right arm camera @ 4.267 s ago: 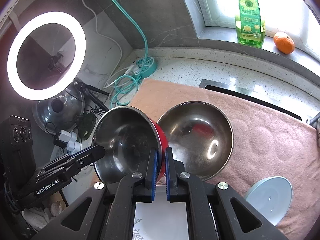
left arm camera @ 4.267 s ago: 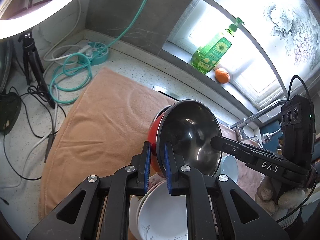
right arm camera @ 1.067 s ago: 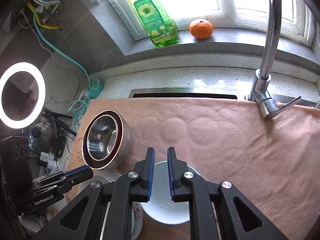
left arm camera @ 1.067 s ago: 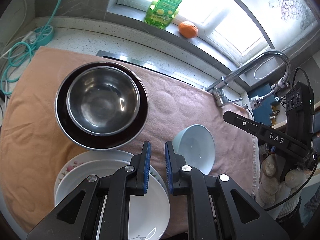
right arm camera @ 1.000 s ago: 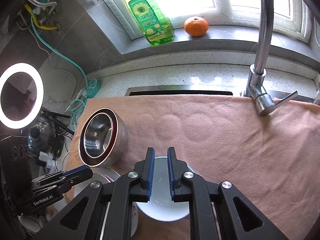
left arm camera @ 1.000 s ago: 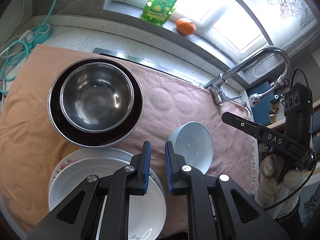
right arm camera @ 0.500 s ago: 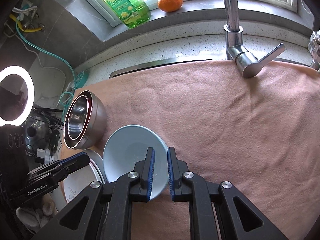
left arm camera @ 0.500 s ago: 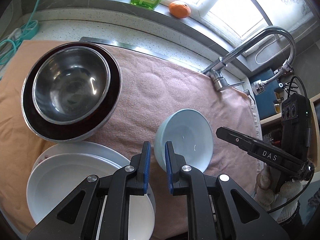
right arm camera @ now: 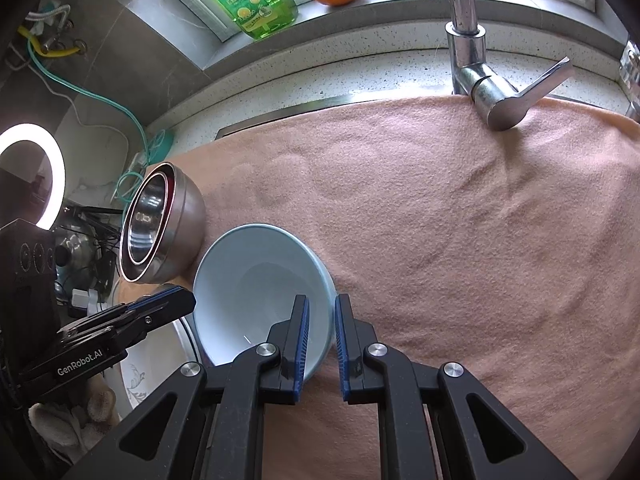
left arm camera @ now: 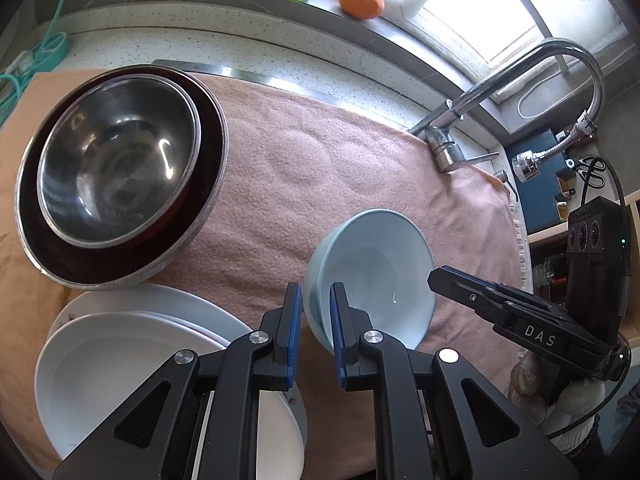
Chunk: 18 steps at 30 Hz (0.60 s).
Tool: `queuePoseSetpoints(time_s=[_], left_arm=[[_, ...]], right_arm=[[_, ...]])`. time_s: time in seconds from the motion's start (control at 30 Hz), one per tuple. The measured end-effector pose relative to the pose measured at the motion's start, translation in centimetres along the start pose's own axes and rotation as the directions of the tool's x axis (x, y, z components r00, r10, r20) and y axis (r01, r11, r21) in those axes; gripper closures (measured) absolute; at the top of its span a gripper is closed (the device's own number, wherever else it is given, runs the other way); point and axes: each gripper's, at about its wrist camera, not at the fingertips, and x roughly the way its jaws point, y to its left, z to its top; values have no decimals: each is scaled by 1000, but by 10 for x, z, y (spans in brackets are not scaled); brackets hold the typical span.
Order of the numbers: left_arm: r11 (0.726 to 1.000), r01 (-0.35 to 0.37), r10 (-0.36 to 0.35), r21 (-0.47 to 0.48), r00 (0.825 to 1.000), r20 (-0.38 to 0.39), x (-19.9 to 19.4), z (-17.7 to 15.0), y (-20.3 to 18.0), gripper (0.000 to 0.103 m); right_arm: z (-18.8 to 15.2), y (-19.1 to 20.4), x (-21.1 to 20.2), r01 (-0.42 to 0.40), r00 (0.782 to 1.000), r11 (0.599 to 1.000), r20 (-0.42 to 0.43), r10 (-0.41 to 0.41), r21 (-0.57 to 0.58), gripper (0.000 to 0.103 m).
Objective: Organize plates and bowls
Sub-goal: 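Close both tools on the pale blue bowl's rim and lift it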
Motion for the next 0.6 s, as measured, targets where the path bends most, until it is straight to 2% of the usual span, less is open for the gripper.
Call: queuePoseSetpoints(time_s=[0.6], left_arm=[[1000,1,-1,17,1000,-17,8,1,-1,91]], right_arm=[[-2,-5,12,-8,1000,1000,-25,8,12,91]])
